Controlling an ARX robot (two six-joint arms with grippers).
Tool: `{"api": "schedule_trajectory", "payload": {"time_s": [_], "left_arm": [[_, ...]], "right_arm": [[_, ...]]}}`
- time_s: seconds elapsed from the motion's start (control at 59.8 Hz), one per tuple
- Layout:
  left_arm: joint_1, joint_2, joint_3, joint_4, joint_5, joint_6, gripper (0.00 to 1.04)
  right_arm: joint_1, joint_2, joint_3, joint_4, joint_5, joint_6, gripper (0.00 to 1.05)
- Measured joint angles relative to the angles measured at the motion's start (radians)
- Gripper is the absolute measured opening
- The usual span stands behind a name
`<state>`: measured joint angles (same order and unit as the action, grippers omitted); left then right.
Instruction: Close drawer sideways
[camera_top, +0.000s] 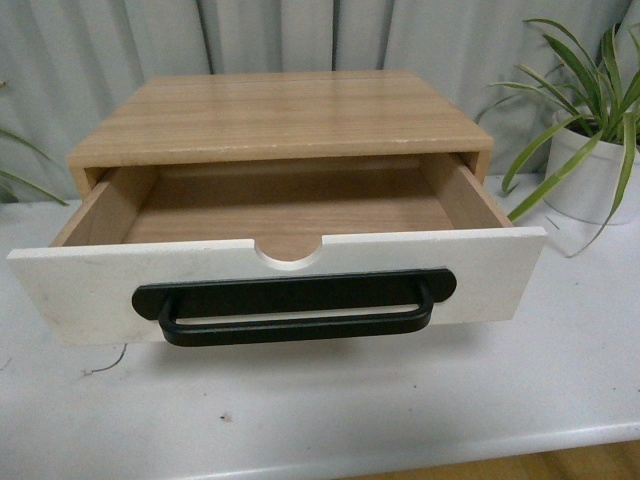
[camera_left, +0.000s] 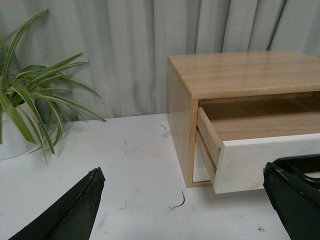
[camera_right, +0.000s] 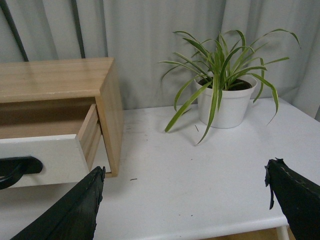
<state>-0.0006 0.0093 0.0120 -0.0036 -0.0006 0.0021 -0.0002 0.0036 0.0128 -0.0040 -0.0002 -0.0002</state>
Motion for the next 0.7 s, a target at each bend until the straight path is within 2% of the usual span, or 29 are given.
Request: {"api": "schedule_trajectory", "payload": {"time_s": [0.703], "left_arm": [[0.0,0.0,0.0,0.0,0.0,0.0,0.98]], "right_arm": [[0.0,0.0,0.0,0.0,0.0,0.0,0.98]]}}
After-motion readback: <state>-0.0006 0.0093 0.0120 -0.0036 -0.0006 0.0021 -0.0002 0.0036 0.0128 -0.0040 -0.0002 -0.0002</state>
